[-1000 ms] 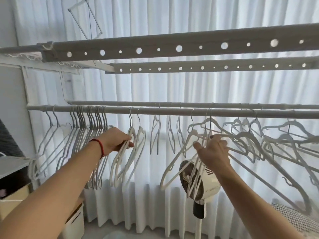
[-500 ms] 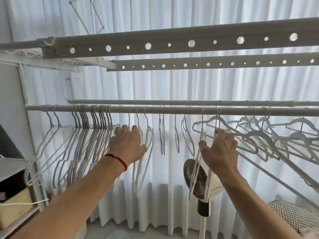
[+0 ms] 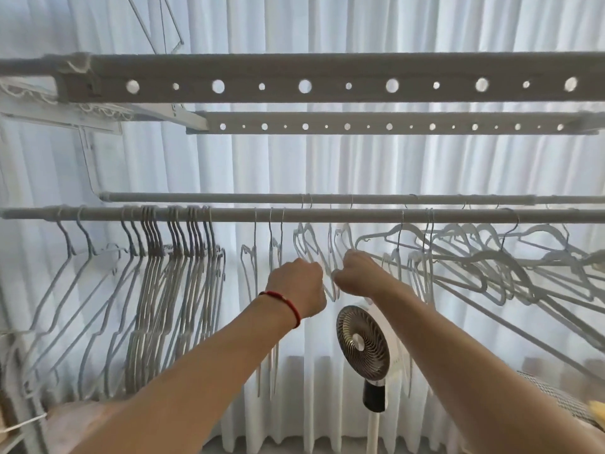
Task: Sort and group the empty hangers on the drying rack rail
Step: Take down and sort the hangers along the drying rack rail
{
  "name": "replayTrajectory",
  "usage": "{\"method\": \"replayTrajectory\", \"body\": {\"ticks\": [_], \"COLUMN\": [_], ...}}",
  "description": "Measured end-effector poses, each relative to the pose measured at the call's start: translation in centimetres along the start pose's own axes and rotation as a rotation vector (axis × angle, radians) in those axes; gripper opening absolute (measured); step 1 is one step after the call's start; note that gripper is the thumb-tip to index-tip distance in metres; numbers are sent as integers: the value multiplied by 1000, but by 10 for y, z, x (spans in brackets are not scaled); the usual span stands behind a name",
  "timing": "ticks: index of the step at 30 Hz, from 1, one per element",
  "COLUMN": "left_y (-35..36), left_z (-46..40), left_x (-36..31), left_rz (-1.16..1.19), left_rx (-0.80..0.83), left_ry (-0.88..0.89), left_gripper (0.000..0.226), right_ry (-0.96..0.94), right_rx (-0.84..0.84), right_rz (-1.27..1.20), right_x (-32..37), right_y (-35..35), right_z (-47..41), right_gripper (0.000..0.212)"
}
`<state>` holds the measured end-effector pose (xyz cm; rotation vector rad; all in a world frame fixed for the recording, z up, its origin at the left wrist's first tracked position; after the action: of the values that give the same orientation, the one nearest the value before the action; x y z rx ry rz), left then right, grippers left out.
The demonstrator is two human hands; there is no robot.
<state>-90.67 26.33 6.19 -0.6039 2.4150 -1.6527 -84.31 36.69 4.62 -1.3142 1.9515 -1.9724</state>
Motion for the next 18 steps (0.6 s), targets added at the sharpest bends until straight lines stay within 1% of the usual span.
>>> {"method": "replayTrajectory", "body": {"ticks": [2,4,5,6,7,9,12,14,16,17,18], "left_y": [8,16,22,29,36,47,57,68,85,94,103], "left_z": [-8,-21,-29,-38,-46,-66,-91,-103,-111,-113,-116], "left_x": [5,9,12,14,15,16,20,25,25,22,20], "left_rz": [109,237,306,364,399,467,583,637,729,773,803], "left_rx": [27,53,75,107,149,234,260,254,290,331,369], "left_ry": [-29,-84,-127,-175,-212,-260,-333,-407,-472,-499,-517], "left_gripper": [10,7,12,23,32,39,37,38,41,39,32], "right_ry": [36,42,38,29,18,4,11,-1,-15,-25,-41], "right_rx": [-30,-71,-81,-85,-88,-86,-84,-79,-68,-60,-56], "right_rz": [-11,-12,-8,-6,-7,-20,-55,-63,-67,-62,-50], "right_x": [0,2,2,2,3,3,-1,-4,-6,-7,-7], "right_y": [1,1,1,3,5,4,-3,-8,-12,-12,-11], "right_z": [-13,-24,-31,-38,-45,-60,-79,-91,-99,-100,-102], "right_gripper": [45,30,22,18,18,22,28,24,21,19,14]}}
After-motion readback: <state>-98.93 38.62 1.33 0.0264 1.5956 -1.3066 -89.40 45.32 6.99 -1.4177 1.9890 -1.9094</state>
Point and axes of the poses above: each hand's wrist, its own z-axis away from the middle knuckle, its own y-axis out of the palm, x = y × z, the point moved 10 cm from there along -z, towards the middle knuckle, and after that the axes turned 4 degrees about -z, right-handed, at the moved point
